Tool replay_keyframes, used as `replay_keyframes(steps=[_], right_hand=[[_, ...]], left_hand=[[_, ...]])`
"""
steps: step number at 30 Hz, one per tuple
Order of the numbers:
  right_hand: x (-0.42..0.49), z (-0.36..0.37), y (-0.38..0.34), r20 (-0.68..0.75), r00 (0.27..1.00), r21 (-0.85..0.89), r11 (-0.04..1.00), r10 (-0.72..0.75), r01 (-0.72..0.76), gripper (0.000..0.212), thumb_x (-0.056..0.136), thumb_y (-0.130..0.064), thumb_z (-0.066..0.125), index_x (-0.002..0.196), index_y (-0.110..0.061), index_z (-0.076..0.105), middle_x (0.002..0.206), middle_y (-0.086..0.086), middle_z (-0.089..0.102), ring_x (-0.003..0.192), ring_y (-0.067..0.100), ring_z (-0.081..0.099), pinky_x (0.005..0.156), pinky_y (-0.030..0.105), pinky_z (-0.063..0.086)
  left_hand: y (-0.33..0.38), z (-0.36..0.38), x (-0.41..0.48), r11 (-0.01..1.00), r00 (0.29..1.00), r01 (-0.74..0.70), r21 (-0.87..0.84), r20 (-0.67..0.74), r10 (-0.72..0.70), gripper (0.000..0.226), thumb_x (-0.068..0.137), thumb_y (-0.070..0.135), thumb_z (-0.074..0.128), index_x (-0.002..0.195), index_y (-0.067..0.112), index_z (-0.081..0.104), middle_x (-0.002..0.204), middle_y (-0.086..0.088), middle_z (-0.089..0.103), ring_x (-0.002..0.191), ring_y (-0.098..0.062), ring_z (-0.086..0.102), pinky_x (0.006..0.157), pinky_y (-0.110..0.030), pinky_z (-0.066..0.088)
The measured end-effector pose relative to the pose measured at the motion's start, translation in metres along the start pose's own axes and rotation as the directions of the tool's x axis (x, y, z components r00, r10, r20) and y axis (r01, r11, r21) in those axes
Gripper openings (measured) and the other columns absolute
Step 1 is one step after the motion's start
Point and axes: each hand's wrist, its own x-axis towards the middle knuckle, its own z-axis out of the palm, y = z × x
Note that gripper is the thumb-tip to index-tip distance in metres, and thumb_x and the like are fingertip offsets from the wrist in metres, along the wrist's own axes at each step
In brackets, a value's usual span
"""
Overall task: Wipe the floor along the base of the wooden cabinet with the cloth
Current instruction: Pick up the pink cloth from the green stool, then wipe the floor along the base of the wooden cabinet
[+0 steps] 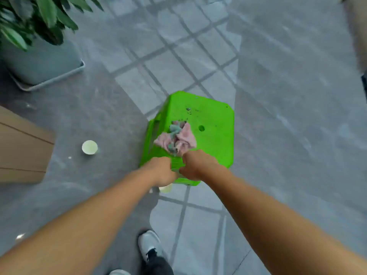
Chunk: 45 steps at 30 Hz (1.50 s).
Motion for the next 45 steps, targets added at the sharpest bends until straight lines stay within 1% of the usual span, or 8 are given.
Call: replay_keyframes(steps=[6,16,24,28,32,38,41,45], right_hand=[[0.070,0.038,0.044,-0.441,0.889,0.473,0.873,0.122,0.115,0.026,0.080,-0.027,0.066,0.102,-0.016,0.057,0.104,0.015,0.060,0.094,0.032,0.057,0.075,0.035,0.040],[0.079,0.063,-0.031,-0.594,0.802,0.478,0.774,-0.064,0.416,0.052,0.061,-0.025,0.072,0.108,-0.037,0.054,0.076,-0.015,0.062,0.060,0.005,0.058,0.057,0.019,0.044],[0.144,0.256,-0.178,-0.188,0.931,0.589,0.722,-0.313,0.362,0.023,0.078,-0.016,0.075,0.081,-0.038,0.069,0.063,-0.025,0.069,0.058,0.002,0.066,0.055,0.015,0.048],[0.187,0.350,-0.217,-0.128,0.959,0.599,0.751,-0.252,0.277,0.021,0.088,-0.014,0.063,0.082,-0.031,0.074,0.062,0.001,0.073,0.058,0.020,0.070,0.060,0.033,0.058],[0.219,0.396,-0.249,-0.053,0.992,0.588,0.800,-0.113,0.123,0.024,0.096,-0.025,0.058,0.078,-0.015,0.071,0.061,0.003,0.070,0.060,0.022,0.063,0.069,0.045,0.059],[0.285,0.397,-0.327,0.216,0.976,0.940,0.274,-0.014,-0.204,0.028,0.105,-0.025,0.043,0.104,-0.010,0.067,0.104,0.020,0.071,0.089,0.031,0.070,0.063,0.043,0.062],[0.316,0.407,-0.358,-0.136,0.989,0.860,0.489,-0.052,0.144,0.030,0.104,-0.027,0.041,0.101,-0.006,0.061,0.097,0.016,0.067,0.092,0.029,0.064,0.076,0.041,0.057],[0.349,0.405,-0.370,-0.746,0.613,0.404,0.556,-0.260,0.727,0.013,0.098,-0.022,0.044,0.087,-0.023,0.050,0.092,-0.002,0.051,0.081,0.006,0.049,0.072,0.013,0.039]], left_hand=[[0.017,0.029,0.079,0.969,0.784,-0.008,-0.246,-0.603,-0.146,0.060,0.082,0.045,0.067,0.131,0.025,0.041,0.132,-0.010,0.039,0.104,-0.038,0.062,0.071,-0.041,0.044],[-0.082,0.059,0.068,0.809,0.640,-0.357,-0.467,-0.753,-0.152,0.022,0.075,0.028,0.060,0.069,0.025,0.040,0.079,0.007,0.041,0.067,-0.013,0.044,0.062,-0.027,0.038],[-0.320,0.162,0.032,0.479,0.595,0.078,-0.874,-0.345,-0.726,0.040,0.065,0.053,0.063,0.077,0.015,0.059,0.065,0.001,0.066,0.069,-0.025,0.061,0.067,-0.039,0.050],[-0.423,0.212,0.042,0.327,0.622,0.171,-0.929,-0.156,-0.767,0.037,0.070,0.051,0.078,0.084,0.019,0.068,0.079,0.002,0.075,0.081,-0.024,0.071,0.079,-0.045,0.058],[-0.487,0.229,0.042,0.282,0.765,0.123,-0.951,-0.090,-0.638,0.032,0.072,0.047,0.081,0.098,0.033,0.069,0.092,0.001,0.076,0.072,-0.014,0.068,0.057,-0.027,0.055],[-0.574,0.206,0.062,0.313,0.832,-0.040,-0.949,-0.205,-0.516,0.022,0.070,0.040,0.078,0.071,0.019,0.072,0.052,0.001,0.046,0.045,-0.013,0.036,0.041,-0.021,0.031],[-0.591,0.201,0.092,0.450,0.830,-0.127,-0.884,-0.343,-0.439,0.036,0.059,0.048,0.081,0.077,0.021,0.066,0.055,0.008,0.056,0.049,-0.004,0.042,0.046,-0.022,0.035],[-0.610,0.198,0.149,0.778,0.627,-0.045,-0.626,-0.625,-0.466,0.044,0.065,0.053,0.069,0.105,0.044,0.055,0.084,0.021,0.067,0.073,-0.001,0.062,0.065,-0.025,0.051]])
